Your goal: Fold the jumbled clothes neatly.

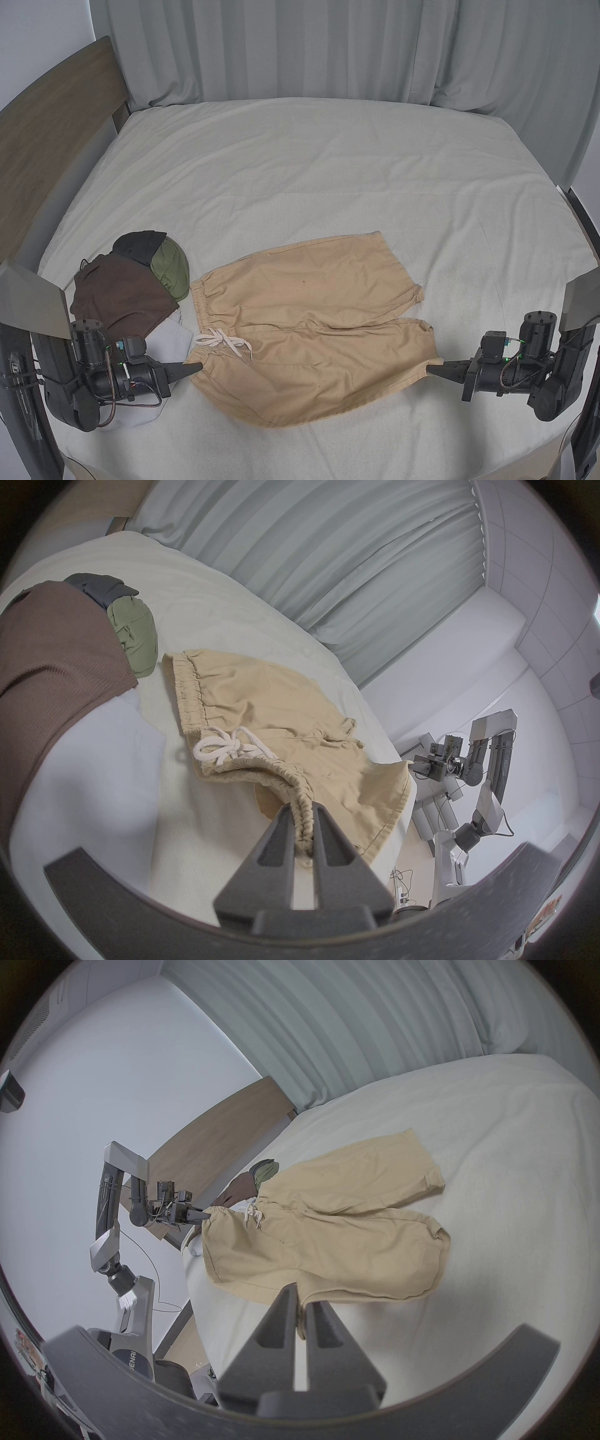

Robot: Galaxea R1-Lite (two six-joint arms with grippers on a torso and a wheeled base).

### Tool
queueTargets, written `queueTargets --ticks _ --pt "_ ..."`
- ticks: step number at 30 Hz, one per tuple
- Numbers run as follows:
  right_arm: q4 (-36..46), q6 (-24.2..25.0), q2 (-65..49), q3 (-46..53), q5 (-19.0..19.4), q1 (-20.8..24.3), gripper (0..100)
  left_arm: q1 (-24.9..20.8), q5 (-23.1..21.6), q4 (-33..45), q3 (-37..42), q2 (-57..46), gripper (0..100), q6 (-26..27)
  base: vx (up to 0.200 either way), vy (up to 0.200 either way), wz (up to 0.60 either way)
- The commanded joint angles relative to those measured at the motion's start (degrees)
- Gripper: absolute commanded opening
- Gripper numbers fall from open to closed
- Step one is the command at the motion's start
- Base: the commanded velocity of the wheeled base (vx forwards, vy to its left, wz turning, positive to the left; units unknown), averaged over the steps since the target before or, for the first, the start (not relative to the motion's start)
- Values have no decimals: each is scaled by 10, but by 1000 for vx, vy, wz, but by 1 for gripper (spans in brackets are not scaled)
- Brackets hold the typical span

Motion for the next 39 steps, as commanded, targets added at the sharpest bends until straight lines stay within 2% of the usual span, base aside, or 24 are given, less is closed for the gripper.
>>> queueTargets --ticks 1,7,13,18,39 --pt "-1 5 -17 0 0 0 0 0 1 -1 -8 -5 0 -10 0 0 0" --pt "-1 6 -32 0 0 0 0 -1 39 -1 -25 -11 0 -43 0 0 0" --pt "-1 6 -39 0 1 -1 0 0 41 -1 -31 -10 0 -47 0 0 0" --pt "0 14 -61 9 5 2 0 0 53 -1 -41 -11 0 -69 0 0 0" --pt "0 15 -95 9 4 20 0 4 64 -1 -66 -9 0 -82 0 0 0"
